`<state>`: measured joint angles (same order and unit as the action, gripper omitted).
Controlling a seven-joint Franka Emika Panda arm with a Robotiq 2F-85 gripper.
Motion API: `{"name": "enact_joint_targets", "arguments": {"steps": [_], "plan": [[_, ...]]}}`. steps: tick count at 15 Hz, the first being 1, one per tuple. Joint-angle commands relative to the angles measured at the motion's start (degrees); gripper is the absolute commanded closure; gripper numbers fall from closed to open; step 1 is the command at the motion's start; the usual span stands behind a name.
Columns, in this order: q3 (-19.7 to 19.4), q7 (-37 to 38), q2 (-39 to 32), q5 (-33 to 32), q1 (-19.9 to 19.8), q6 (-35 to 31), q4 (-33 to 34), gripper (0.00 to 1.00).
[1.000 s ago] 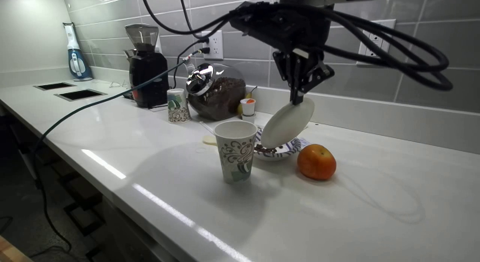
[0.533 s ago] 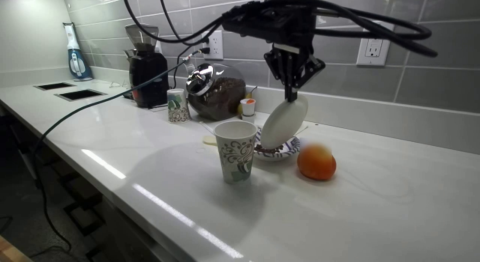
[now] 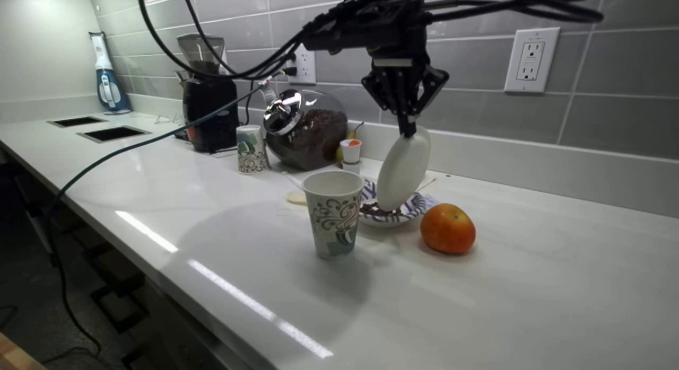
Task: Pour the beans on the plate into the cup
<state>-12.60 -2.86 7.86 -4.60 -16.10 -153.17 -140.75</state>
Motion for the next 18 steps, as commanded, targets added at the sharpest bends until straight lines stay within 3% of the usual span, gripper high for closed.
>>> {"name": "enact_joint_targets", "arguments": {"steps": [1,12,15,18], "plan": [[1.65,4.84,2.83,-8.16,-0.48,-1.85,-2.76,0.98],[7.16,18.44,4.57,-33.61,-2.11,-2.11,-3.65,0.98],[6.27,18.73,5.12,-30.49,-0.47,-3.24,-4.16,0.98],[4.33,15.61,7.72,-17.49,1.52,-2.09,-5.06,0.97]]}}
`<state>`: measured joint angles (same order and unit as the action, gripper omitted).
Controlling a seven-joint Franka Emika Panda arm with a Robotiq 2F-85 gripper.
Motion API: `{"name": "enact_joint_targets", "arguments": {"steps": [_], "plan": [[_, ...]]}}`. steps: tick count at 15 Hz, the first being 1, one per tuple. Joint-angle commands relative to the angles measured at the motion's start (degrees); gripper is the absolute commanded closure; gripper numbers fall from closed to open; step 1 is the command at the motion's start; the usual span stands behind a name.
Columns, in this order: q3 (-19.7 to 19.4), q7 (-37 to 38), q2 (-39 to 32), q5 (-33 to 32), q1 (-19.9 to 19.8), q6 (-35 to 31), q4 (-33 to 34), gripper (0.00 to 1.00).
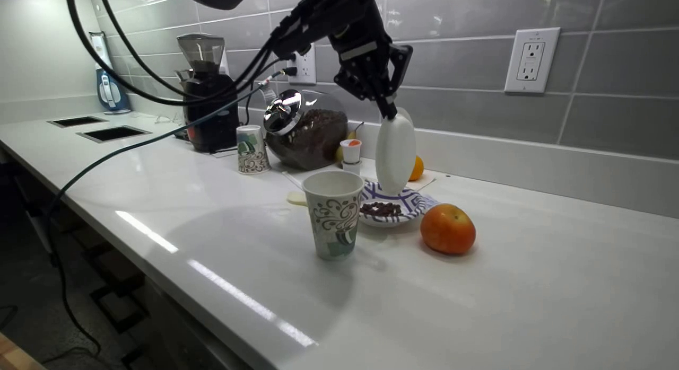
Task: Pour the beans on the plate into the cup
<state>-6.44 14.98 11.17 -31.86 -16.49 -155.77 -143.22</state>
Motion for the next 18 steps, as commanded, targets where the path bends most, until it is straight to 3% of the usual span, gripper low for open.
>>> {"name": "enact_joint_targets", "arguments": {"steps": [1,4,8,13,17,18], "plan": [[-2.66,-4.06,6.05,14.55,2.43,1.66,-2.71,0.97],[-5.97,-8.9,11.11,27.15,3.5,5.95,-2.19,0.96],[-13.23,-13.63,17.49,36.82,1.35,11.45,-1.17,0.97],[-25.96,-20.1,18.41,47.31,-0.48,9.98,-0.6,0.98],[-37.53,-26.22,15.94,59.75,3.82,6.58,0.06,0.98],[-33.07,-23.7,17.1,54.24,0.11,8.97,-0.5,0.98]]}}
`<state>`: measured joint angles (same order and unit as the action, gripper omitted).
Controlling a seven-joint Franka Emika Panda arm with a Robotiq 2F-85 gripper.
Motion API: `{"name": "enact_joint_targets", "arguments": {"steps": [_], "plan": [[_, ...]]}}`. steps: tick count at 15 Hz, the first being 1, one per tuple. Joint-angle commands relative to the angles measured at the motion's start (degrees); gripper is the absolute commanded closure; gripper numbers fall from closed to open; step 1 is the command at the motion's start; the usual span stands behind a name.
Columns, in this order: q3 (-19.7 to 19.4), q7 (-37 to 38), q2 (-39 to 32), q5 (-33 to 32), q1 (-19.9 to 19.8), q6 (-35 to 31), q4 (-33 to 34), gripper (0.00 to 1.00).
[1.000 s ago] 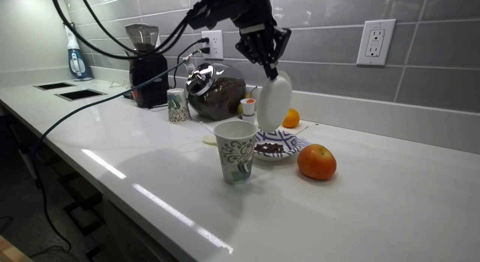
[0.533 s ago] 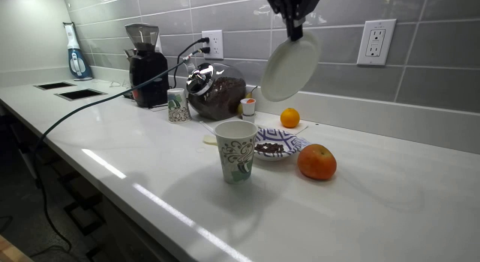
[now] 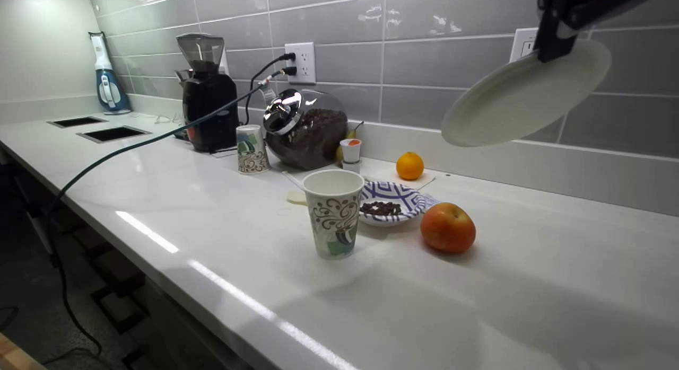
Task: Pour the beans on the plate into the cup
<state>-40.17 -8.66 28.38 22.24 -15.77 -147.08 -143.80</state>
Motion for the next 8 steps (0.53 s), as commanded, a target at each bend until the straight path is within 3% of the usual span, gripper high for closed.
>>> {"name": "enact_joint_targets", "arguments": {"steps": [1,8], "plan": [[-0.84,-1.18,-0.26,0.78,-0.13,0.03,0.02,0.97],[0.57,-0.87,-0.29,0.7,-0.36,0.04,0.06,0.98]]}}
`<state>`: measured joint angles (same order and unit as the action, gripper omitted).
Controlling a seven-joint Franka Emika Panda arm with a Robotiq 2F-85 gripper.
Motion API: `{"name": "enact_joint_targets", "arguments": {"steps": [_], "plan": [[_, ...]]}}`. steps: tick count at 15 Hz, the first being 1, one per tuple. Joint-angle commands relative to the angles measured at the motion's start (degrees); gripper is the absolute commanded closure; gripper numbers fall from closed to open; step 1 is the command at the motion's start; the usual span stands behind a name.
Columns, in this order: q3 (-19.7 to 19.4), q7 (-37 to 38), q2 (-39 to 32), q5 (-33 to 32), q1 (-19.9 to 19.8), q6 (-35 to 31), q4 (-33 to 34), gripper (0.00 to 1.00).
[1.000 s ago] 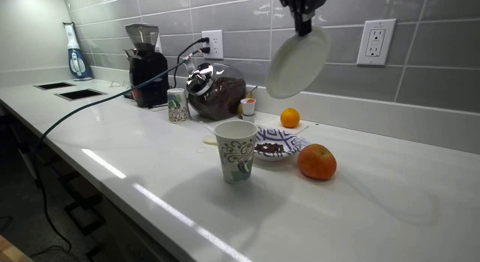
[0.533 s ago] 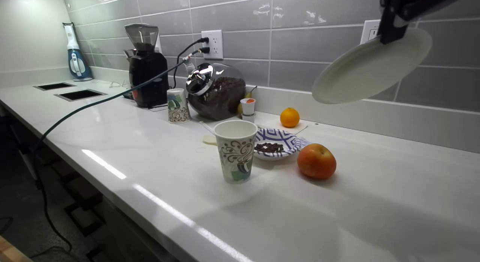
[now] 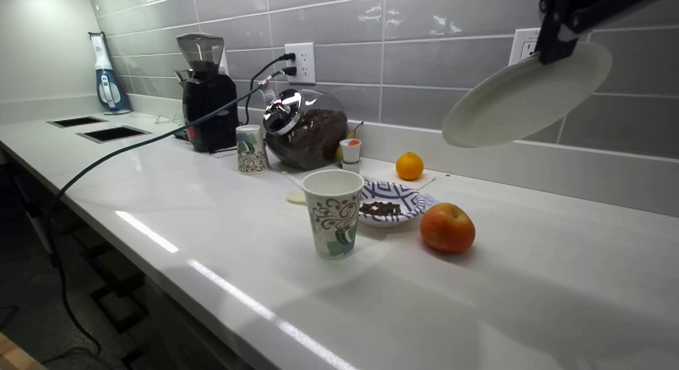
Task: Pour the beans on the plate into the cup
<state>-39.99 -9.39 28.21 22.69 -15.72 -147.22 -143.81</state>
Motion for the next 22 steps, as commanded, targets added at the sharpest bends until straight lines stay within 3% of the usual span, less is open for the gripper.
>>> {"name": "enact_joint_targets", "arguments": {"steps": [1,6,9,11,15,17,19,20,22], "plan": [[-0.18,-0.89,0.0,1.03,0.51,0.51,0.6,0.98],[-7.21,-8.27,-1.71,7.39,8.77,1.24,5.92,0.98],[-14.67,-14.01,-3.54,11.62,16.41,3.5,10.16,0.98],[-21.74,-18.11,-5.82,15.51,22.77,5.67,13.69,0.98],[-39.8,-23.55,-9.73,24.16,37.84,12.77,20.87,0.99],[-48.92,-21.96,-9.14,24.9,45.73,16.81,22.88,0.99],[-57.98,-15.24,-7.96,20.89,54.4,18.39,24.48,0.99],[-51.16,-19.78,-8.26,22.13,47.53,16.21,22.02,0.97],[-56.64,-18.01,-8.16,22.03,52.71,16.81,22.87,0.97]]}}
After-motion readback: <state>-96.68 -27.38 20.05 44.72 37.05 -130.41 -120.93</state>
